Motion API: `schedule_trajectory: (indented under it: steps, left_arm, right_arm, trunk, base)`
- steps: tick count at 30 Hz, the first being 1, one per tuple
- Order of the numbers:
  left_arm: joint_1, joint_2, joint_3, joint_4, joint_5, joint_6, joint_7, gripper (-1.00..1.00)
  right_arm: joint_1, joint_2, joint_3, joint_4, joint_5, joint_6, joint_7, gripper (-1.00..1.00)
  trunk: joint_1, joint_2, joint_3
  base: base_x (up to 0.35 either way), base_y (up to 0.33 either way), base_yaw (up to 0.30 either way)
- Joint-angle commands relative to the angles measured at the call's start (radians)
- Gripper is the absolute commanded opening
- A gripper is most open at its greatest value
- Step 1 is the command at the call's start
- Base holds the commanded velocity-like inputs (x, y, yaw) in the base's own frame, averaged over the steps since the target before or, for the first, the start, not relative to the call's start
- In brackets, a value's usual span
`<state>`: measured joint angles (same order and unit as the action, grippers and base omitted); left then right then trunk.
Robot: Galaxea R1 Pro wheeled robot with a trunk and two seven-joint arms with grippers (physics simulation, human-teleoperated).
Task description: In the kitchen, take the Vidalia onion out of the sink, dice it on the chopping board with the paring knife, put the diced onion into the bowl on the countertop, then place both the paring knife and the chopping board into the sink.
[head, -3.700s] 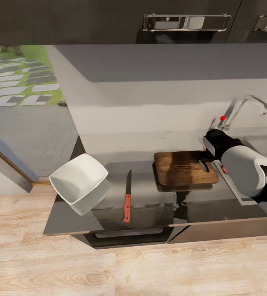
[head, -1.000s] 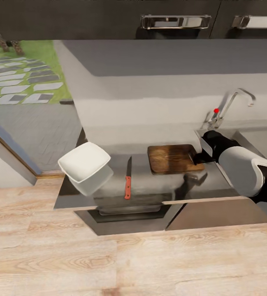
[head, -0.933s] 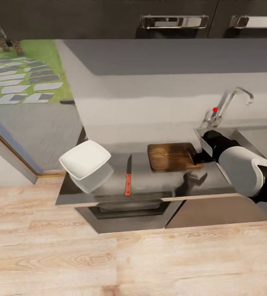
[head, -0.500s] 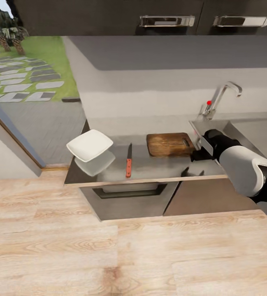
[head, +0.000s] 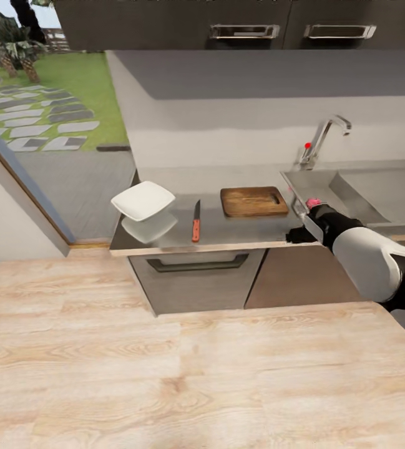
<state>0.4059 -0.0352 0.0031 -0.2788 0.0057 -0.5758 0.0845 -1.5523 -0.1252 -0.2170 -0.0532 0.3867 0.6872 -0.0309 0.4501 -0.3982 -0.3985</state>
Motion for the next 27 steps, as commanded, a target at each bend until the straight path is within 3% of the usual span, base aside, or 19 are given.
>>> schedule_trajectory:
  steps: [1, 6, 7, 11, 16, 17, 27]
  left_arm:
    - [0.001, 0.0, 0.0, -0.002, 0.0, -0.001, 0.003, 1.0]
    - [0.001, 0.0, 0.0, -0.003, -0.001, -0.001, 0.003, 1.0]
    - [0.001, 0.0, 0.0, -0.004, -0.001, -0.001, 0.003, 1.0]
    - [0.0, 0.0, 0.0, -0.004, 0.0, -0.001, 0.004, 1.0]
    - [-0.001, 0.0, 0.0, -0.003, 0.0, -0.001, 0.004, 1.0]
    - [-0.001, 0.0, 0.0, -0.003, 0.0, -0.001, 0.005, 1.0]
    - [-0.001, 0.0, 0.0, -0.003, 0.0, -0.001, 0.005, 1.0]
  right_arm:
    - [0.005, -0.001, -0.008, 0.005, 0.004, -0.029, -0.003, 1.0]
    - [0.048, -0.002, -0.009, 0.014, 0.003, -0.217, -0.008, 1.0]
    - [0.078, -0.002, -0.008, 0.017, 0.002, -0.317, -0.008, 1.0]
    - [0.103, -0.001, -0.007, 0.02, 0.002, -0.407, -0.001, 1.0]
    - [0.138, -0.002, -0.008, 0.028, 0.004, -0.553, 0.097, 1.0]
    - [0.162, -0.004, -0.009, 0.03, 0.004, -0.618, 0.136, 1.0]
    - [0.259, -0.031, -0.008, 0.03, 0.004, -0.764, 0.15, 1.0]
  trunk:
    - [0.0, -0.002, -0.001]
    - [0.0, -0.002, -0.001]
    - [0.0, -0.002, -0.001]
    - [0.0, -0.002, -0.001]
    - [0.0, -0.002, -0.001]
    - [0.0, -0.002, -0.001]
    - [0.0, -0.002, -0.001]
  base:
    - [-0.337, 0.0, 0.0]
    - [-0.202, 0.0, 0.0]
    - [-0.021, 0.0, 0.0]
    - [-0.011, 0.0, 0.0]
    - [-0.003, 0.0, 0.0]
    - [0.0, 0.0, 0.0]
    - [0.0, 0.0, 0.0]
